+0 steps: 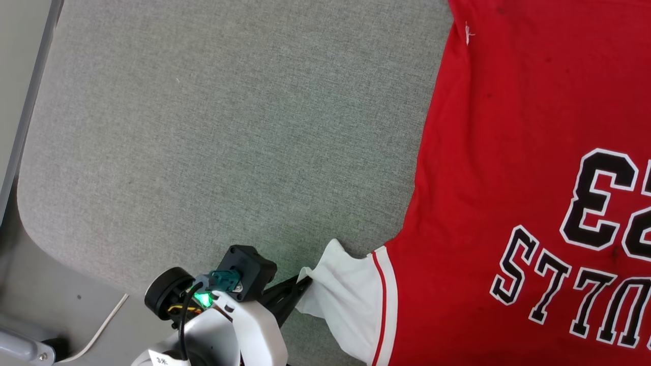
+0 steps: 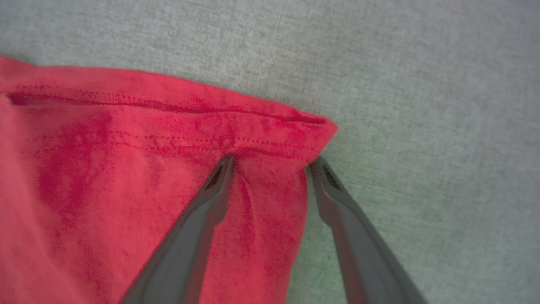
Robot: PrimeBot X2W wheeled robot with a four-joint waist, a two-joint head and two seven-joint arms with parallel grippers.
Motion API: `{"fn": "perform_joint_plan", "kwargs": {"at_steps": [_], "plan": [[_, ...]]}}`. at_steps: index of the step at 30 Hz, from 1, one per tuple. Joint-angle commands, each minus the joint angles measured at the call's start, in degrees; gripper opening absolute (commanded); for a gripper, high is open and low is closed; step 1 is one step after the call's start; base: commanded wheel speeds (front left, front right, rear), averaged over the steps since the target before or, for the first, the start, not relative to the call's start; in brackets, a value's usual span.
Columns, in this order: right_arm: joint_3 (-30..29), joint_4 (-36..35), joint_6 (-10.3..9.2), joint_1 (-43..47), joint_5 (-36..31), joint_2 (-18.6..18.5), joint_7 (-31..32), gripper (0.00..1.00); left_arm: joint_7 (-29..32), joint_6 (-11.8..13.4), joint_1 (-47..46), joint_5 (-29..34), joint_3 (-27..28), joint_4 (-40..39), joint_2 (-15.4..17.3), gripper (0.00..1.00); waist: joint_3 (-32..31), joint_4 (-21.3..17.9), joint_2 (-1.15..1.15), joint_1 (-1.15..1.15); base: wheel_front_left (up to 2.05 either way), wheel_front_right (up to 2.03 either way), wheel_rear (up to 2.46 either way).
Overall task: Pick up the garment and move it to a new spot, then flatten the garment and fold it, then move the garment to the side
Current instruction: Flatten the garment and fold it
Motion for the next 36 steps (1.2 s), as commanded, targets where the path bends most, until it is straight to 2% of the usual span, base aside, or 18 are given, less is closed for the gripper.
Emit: {"fn": "perform_joint_plan", "kwargs": {"at_steps": [1,9,18,27,32,36], "plan": [[2.1,2.1,-0.01,3.9,0.8,1.3,1.9,0.0,-0.3,-0.2,-0.8,0.0,-0.2,0.6,-0.3,0.0,0.0,0.1,0.0,0.0,0.0,0.0,0.0],[2.7,2.1,-0.02,5.3,1.3,-0.4,1.3,0.0,-0.8,-0.1,-1.1,0.1,0.0,1.9,-0.1,0.0,-1.7,-0.6,0.0,0.0,0.0,0.0,0.0],[2.8,3.0,-0.02,9.4,3.0,0.1,-1.0,0.0,-0.7,0.7,-0.2,-0.4,1.0,2.6,0.8,0.0,-7.0,-4.1,0.0,0.0,0.0,0.0,0.0],[2.7,3.0,-0.02,20.1,6.2,1.1,-4.4,0.0,-0.7,1.8,2.5,-2.2,2.2,4.5,1.7,0.0,-16.3,-9.3,0.0,0.0,0.0,0.0,0.0],[2.4,2.4,-0.02,27.7,9.2,0.5,-7.5,0.0,-1.0,2.6,4.6,-2.9,2.3,5.4,1.8,0.0,-21.1,-11.7,0.0,0.0,0.0,0.0,0.0],[0.1,0.7,-0.02,34.6,12.1,2.6,-11.2,0.0,-1.6,3.5,6.6,-2.8,2.5,6.1,1.9,0.0,-24.6,-13.4,0.0,0.0,0.0,0.0,0.0]]}}
